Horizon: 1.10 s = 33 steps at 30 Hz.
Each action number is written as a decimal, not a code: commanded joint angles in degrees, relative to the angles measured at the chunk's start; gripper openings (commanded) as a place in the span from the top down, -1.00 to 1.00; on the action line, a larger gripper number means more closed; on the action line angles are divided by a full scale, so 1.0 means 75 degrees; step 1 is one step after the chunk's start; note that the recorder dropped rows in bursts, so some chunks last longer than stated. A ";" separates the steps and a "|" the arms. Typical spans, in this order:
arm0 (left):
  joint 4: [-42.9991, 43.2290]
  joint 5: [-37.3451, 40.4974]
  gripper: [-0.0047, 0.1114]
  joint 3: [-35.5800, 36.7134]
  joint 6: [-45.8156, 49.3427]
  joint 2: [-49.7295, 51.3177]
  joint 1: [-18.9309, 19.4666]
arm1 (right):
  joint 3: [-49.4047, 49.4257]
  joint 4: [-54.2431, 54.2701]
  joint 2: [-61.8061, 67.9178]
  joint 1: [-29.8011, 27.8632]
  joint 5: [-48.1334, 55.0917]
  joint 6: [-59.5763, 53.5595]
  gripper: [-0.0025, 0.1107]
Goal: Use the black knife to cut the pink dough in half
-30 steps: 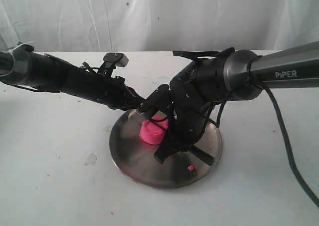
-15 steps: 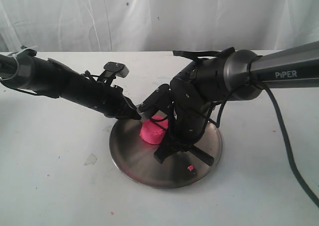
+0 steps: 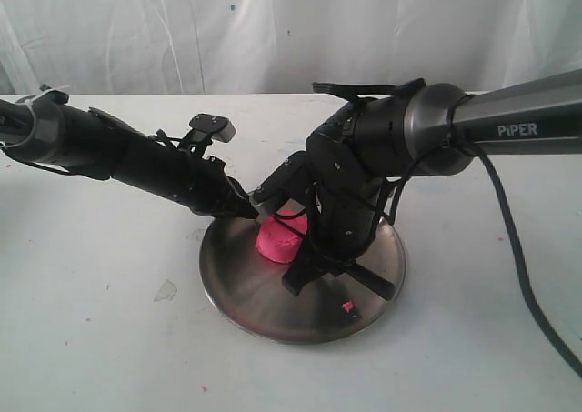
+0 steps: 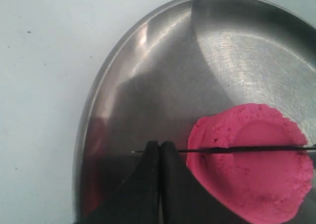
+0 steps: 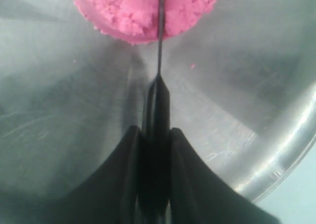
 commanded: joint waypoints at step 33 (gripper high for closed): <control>-0.0472 0.0247 0.92 0.0038 0.0016 0.0138 -0.0010 | -0.0085 0.0101 -0.0113 -0.0039 0.0172 -0.0113 0.96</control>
